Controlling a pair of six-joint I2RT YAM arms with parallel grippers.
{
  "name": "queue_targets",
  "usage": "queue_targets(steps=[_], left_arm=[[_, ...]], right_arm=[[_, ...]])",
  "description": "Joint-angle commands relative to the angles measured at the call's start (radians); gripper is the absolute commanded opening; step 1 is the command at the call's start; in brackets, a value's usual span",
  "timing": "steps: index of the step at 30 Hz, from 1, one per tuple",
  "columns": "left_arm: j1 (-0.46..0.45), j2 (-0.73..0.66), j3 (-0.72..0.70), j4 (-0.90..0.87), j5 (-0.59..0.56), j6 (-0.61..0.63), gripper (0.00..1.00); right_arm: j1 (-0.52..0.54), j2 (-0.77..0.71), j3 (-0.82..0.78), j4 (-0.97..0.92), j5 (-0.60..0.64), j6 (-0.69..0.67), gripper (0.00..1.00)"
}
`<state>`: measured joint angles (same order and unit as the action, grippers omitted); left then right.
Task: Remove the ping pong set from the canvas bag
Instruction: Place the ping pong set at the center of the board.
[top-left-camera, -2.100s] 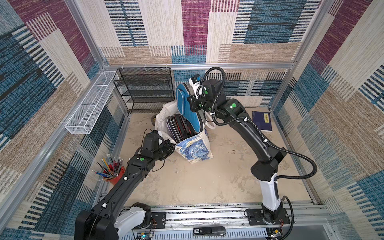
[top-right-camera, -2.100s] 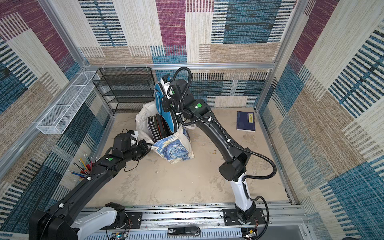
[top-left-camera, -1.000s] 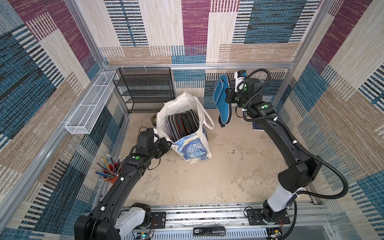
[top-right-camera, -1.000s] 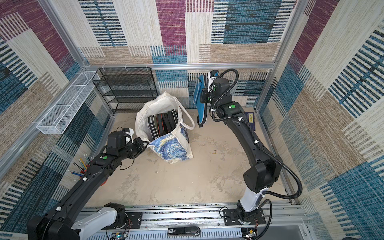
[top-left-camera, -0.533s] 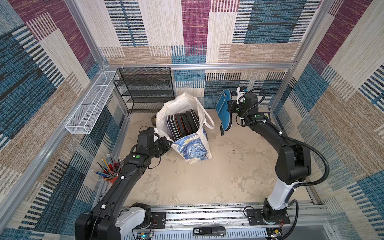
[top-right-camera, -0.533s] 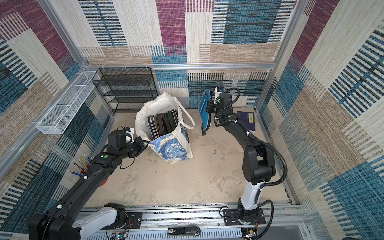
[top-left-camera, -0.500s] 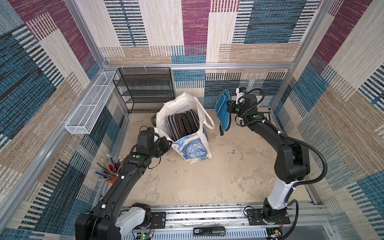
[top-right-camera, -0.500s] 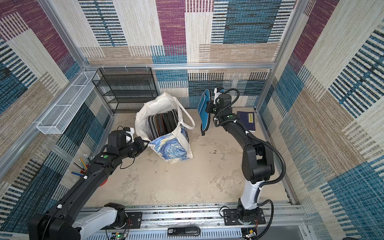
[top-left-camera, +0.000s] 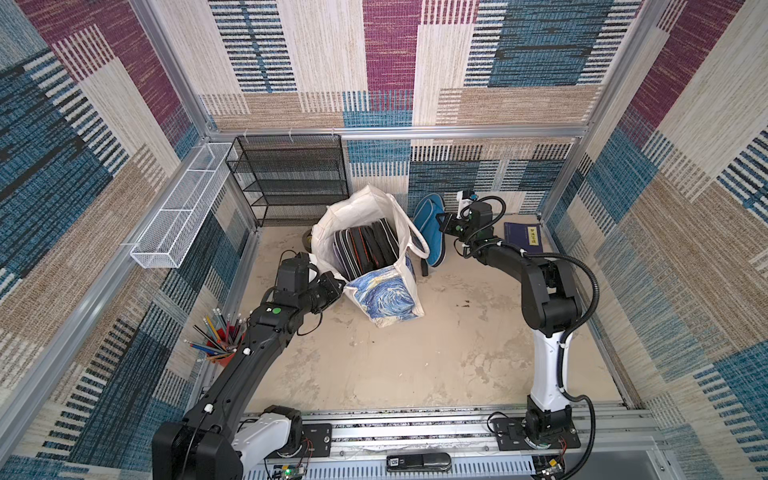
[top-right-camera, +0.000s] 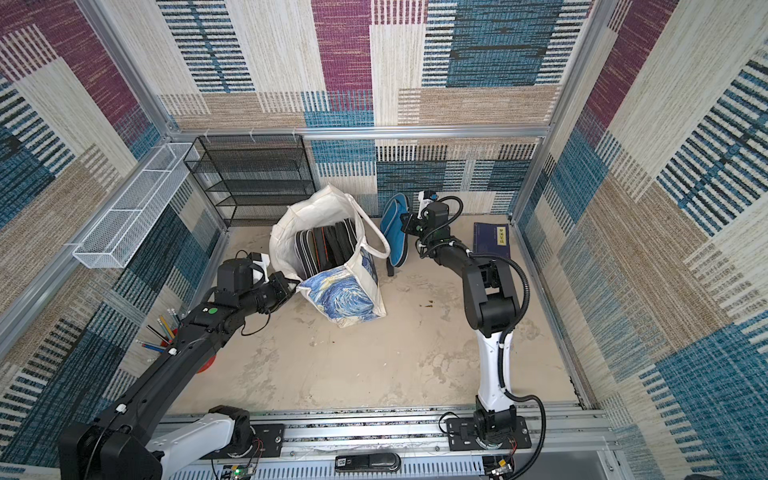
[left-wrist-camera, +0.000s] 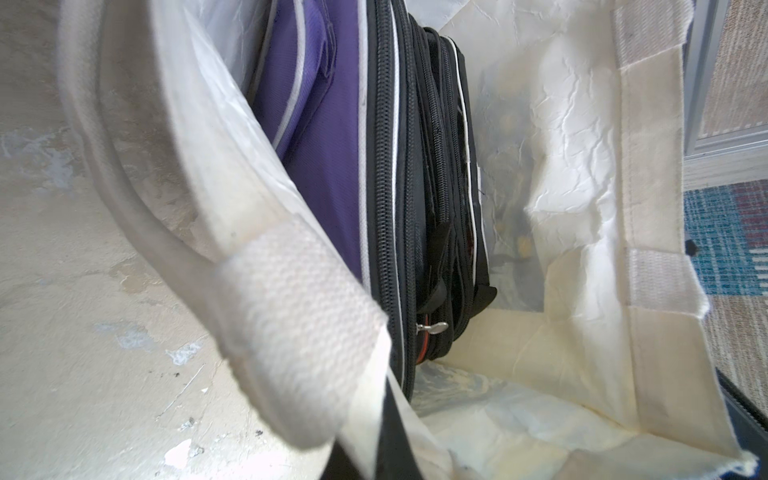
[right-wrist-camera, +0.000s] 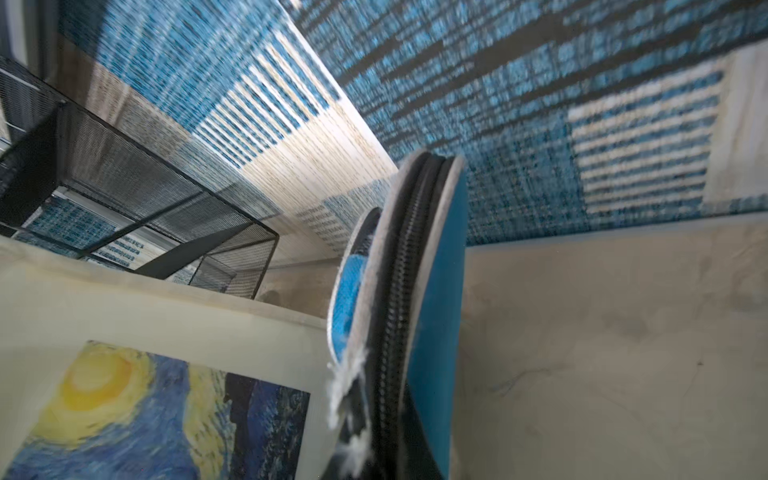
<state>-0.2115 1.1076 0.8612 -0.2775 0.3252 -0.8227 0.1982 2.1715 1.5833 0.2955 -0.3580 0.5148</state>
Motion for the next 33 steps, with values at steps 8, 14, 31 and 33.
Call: queue_targets(steps=[8,14,31,33], left_arm=[[0.002,0.014,0.004,0.046,-0.023,0.026,0.00],[0.003,0.015,0.003,0.055,-0.018,0.024,0.00],[0.003,-0.012,0.000,0.030,-0.026,0.030,0.00],[0.003,-0.014,-0.003,0.031,-0.025,0.028,0.00]], right_arm=[[-0.015,0.018,-0.055,-0.017,0.073,0.016,0.00],[-0.011,0.014,-0.092,-0.107,0.129,0.025,0.00],[0.033,0.187,0.076,-0.128,0.147,0.138,0.00],[0.035,0.196,0.089,-0.115,0.160,0.157,0.00]])
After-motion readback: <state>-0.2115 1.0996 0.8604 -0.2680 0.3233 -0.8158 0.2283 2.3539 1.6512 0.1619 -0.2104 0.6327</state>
